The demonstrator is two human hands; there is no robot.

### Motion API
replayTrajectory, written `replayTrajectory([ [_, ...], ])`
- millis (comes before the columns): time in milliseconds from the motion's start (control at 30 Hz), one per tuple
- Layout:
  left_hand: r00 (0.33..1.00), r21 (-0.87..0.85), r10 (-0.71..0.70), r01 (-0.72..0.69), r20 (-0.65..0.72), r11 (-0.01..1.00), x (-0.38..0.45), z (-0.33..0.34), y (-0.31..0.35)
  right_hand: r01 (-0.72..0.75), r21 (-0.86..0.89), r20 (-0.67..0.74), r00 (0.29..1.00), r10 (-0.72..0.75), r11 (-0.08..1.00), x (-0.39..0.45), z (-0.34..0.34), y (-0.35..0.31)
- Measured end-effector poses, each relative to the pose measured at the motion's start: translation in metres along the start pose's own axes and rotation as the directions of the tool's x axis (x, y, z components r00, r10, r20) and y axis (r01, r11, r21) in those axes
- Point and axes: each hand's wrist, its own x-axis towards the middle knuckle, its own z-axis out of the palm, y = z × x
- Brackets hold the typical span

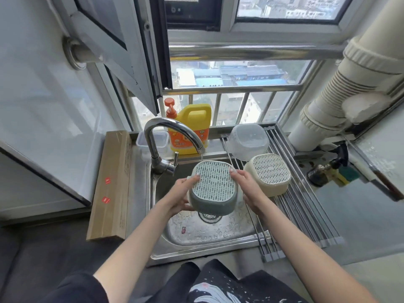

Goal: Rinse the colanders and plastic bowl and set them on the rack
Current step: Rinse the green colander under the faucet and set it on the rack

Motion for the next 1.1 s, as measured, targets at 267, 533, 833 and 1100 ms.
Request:
replayTrajectory([
  [267,1.000,0.025,-0.022,0.022,-0.021,0.999,-0.012,0.007,-0.006,-0.142,0.122,-0.021,0.989,0.146,0.982,-0.017,0.004,0.017],
  [533,0.967,0.207,0.248,-0.232,-0.055,0.950,-0.019,-0.002,0.006,0.080,0.278,-0.045,0.997,-0.070,0.957,-0.020,-0.003,0.006],
  [833,0.987,0.190,0.145,-0.128,-0.077,0.973,-0.012,-0.001,-0.012,-0.091,0.106,-0.112,0.988,0.103,0.990,-0.020,0.005,0.031],
  [1100,0.994,0.144,-0.085,0.095,-0.071,0.985,-0.011,-0.013,-0.046,-0.228,-0.012,-0.107,0.968,0.226,0.974,-0.026,0.019,0.053],
])
